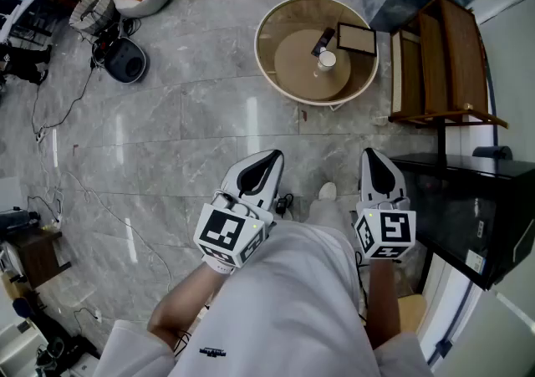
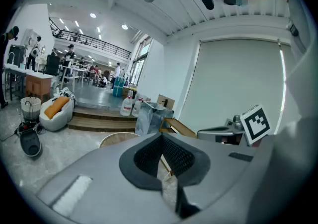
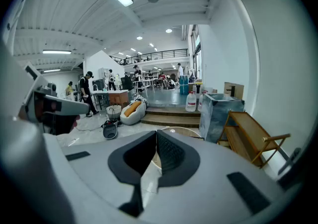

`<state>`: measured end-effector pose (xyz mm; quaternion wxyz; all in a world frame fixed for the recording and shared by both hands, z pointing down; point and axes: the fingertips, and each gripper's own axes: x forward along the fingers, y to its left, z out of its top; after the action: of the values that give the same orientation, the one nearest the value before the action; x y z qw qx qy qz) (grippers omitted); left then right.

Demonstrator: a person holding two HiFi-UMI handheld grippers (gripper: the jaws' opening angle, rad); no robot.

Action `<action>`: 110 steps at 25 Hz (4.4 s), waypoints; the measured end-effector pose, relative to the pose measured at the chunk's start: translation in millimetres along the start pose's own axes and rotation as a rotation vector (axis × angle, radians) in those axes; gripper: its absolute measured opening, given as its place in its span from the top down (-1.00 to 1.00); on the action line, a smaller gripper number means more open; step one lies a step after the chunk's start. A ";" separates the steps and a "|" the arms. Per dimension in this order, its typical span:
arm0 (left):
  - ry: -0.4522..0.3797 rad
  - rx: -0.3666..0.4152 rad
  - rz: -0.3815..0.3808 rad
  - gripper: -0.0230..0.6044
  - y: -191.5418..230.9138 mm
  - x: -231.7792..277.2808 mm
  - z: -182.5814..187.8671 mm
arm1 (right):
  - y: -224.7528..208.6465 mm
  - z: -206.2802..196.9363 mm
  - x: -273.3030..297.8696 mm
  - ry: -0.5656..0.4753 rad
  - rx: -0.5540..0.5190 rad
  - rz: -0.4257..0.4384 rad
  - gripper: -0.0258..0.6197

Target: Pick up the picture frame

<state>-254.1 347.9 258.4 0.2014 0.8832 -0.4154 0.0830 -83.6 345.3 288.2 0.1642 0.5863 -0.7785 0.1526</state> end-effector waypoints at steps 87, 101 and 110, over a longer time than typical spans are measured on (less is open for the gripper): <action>0.263 -0.069 -0.065 0.92 55.8 523.6 64.1 | -361.9 23.4 378.5 0.188 0.202 0.064 0.90; 0.416 -0.143 0.002 0.92 88.0 628.8 -30.9 | -418.6 -98.1 495.5 0.327 0.279 0.125 0.89; 0.470 -0.168 0.037 0.92 113.5 678.7 -104.8 | -439.6 -179.6 545.9 0.412 0.213 0.146 0.85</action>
<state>96.2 -147.9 598.8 0.3635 0.8121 -0.3788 0.2548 212.2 -165.4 706.7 0.2454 0.4988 -0.7484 0.3617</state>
